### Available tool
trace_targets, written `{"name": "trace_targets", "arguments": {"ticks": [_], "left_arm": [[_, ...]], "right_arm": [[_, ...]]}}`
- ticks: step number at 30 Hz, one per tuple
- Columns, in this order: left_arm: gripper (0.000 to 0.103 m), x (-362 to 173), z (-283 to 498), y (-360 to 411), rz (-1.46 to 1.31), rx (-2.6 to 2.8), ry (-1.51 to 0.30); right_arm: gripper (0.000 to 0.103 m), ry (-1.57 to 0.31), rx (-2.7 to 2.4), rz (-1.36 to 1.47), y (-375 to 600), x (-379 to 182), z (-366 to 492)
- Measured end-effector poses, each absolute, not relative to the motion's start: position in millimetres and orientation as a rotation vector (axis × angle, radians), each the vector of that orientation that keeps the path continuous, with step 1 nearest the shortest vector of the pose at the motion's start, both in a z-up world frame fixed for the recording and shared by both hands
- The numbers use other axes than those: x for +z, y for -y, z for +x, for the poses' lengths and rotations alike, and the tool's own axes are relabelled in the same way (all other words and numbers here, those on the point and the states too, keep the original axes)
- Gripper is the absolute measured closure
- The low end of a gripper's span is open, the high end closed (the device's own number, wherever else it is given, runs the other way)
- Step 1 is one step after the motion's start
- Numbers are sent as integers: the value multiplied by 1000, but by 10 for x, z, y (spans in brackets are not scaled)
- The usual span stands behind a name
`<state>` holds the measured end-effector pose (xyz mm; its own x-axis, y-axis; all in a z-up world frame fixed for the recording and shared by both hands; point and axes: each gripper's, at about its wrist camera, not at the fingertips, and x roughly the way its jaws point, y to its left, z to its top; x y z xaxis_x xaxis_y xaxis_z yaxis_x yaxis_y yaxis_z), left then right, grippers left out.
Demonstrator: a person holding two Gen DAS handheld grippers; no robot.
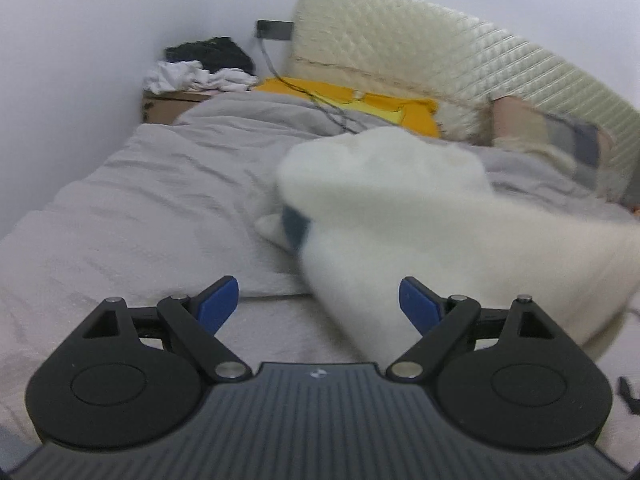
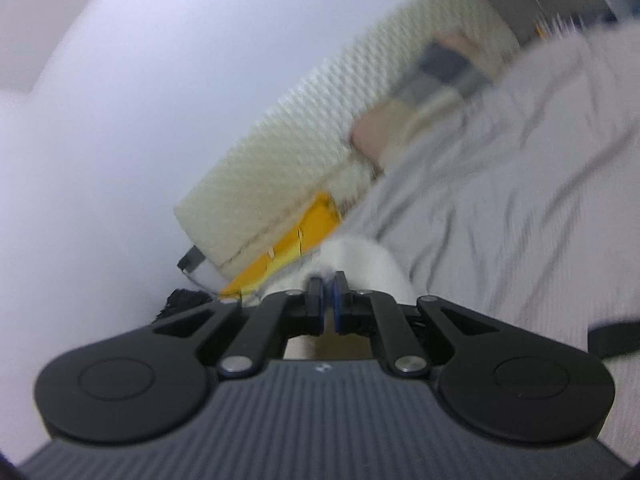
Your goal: Fold large clothes
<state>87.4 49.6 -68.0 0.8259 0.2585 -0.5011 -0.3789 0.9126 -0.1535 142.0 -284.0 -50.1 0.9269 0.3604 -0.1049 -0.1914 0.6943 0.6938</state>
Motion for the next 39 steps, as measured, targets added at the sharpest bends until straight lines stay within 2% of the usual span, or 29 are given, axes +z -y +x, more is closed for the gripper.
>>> {"name": "trace_targets", "arguments": {"ticks": [4,23,27,32,33,35,37,38,39], "left_arm": [[13,-712,899,-367,-254,240,-504],[12,-859,897,822,45,-141,-360],[12,-1057,1116,1013,128,-92,-408],[12,-1342,1393,1078,224,27,-553],[14,-1386,1439,1048,224,50,-585],[23,-1442,1511,956,206,93,-622],[49,-1448,1537,879,214,130,-627],[54,-1437,1528,847,219,142,-623],[65,-1422,1535,815,218,147,-617]], "right_arm": [[96,-372,343,779,2841,-624,1582],[95,-430,603,605,2658,-329,1344],[96,-425,606,614,2689,-320,1316],[96,-394,601,657,2747,-314,1281],[96,-388,601,665,2758,-312,1279],[96,-384,592,671,2768,-316,1284],[96,-383,581,664,2770,-330,1290],[96,-381,576,661,2772,-332,1298],[96,-379,571,659,2774,-334,1304]]}}
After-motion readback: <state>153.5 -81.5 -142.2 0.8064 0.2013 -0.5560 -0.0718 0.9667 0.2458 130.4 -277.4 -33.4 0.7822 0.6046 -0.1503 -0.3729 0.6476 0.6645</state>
